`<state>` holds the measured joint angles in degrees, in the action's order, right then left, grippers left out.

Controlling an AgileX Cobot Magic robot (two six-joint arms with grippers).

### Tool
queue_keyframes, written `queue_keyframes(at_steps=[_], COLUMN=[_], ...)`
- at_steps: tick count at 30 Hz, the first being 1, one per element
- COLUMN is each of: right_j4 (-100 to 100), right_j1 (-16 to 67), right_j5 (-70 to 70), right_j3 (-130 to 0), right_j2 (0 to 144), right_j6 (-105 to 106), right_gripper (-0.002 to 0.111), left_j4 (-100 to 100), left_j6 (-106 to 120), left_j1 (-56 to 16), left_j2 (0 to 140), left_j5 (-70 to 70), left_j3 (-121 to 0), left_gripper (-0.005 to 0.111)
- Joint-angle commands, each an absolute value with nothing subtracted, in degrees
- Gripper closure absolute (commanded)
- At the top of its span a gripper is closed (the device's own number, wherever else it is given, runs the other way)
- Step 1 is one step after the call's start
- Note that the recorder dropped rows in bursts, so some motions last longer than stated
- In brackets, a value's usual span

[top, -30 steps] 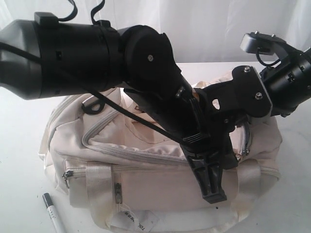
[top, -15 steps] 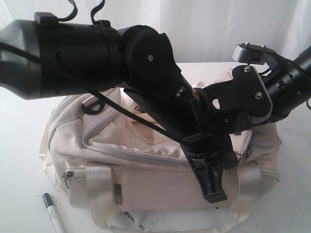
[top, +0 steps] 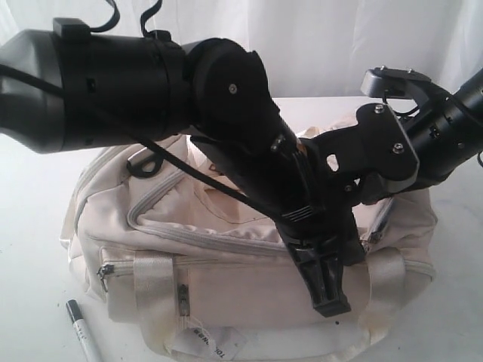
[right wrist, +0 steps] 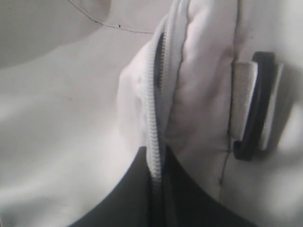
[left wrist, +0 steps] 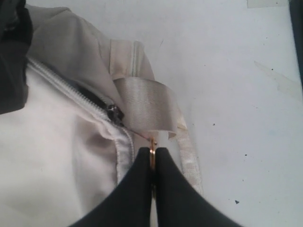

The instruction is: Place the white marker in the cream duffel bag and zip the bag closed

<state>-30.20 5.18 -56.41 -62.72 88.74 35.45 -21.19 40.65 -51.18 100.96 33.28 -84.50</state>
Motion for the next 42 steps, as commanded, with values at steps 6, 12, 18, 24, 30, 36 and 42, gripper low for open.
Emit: queue_keyframes(at_steps=[6,12,18,24,30,36,42], right_j4=[-27.4,-27.3,-27.3,-27.1,-27.1,-27.2,-27.2], right_j1=[4.5,4.5,4.5,4.5,4.5,4.5,4.5], right_j5=[-51.7,-50.8,-50.7,-50.7,-50.7,-50.7,-51.1], right_j3=[-62.8,-62.8,-62.8,-62.8,-62.8,-62.8,-62.8], right_j2=[88.7,88.7,88.7,88.7,88.7,88.7,88.7], right_j6=[34.1,34.1,34.1,34.1,34.1,34.0,34.0], right_gripper=[0.108,0.108,0.108,0.108,0.108,0.108,0.108], left_j4=[-21.0,-19.1,-14.0,-11.5,-5.1,6.1,21.0], left_j6=[37.2,34.9,30.5,28.2,22.7,13.6,4.4], left_j1=[-51.4,-51.4,-51.4,-51.4,-51.4,-51.4,-51.4], left_j2=[97.4,95.2,94.3,91.0,85.2,79.9,75.1], left_j5=[43.1,48.4,53.0,52.6,52.2,52.3,57.2], left_j3=[-84.1,-84.0,-84.0,-80.3,-74.5,-69.9,-68.4], left_gripper=[0.107,0.107,0.107,0.107,0.107,0.107,0.107])
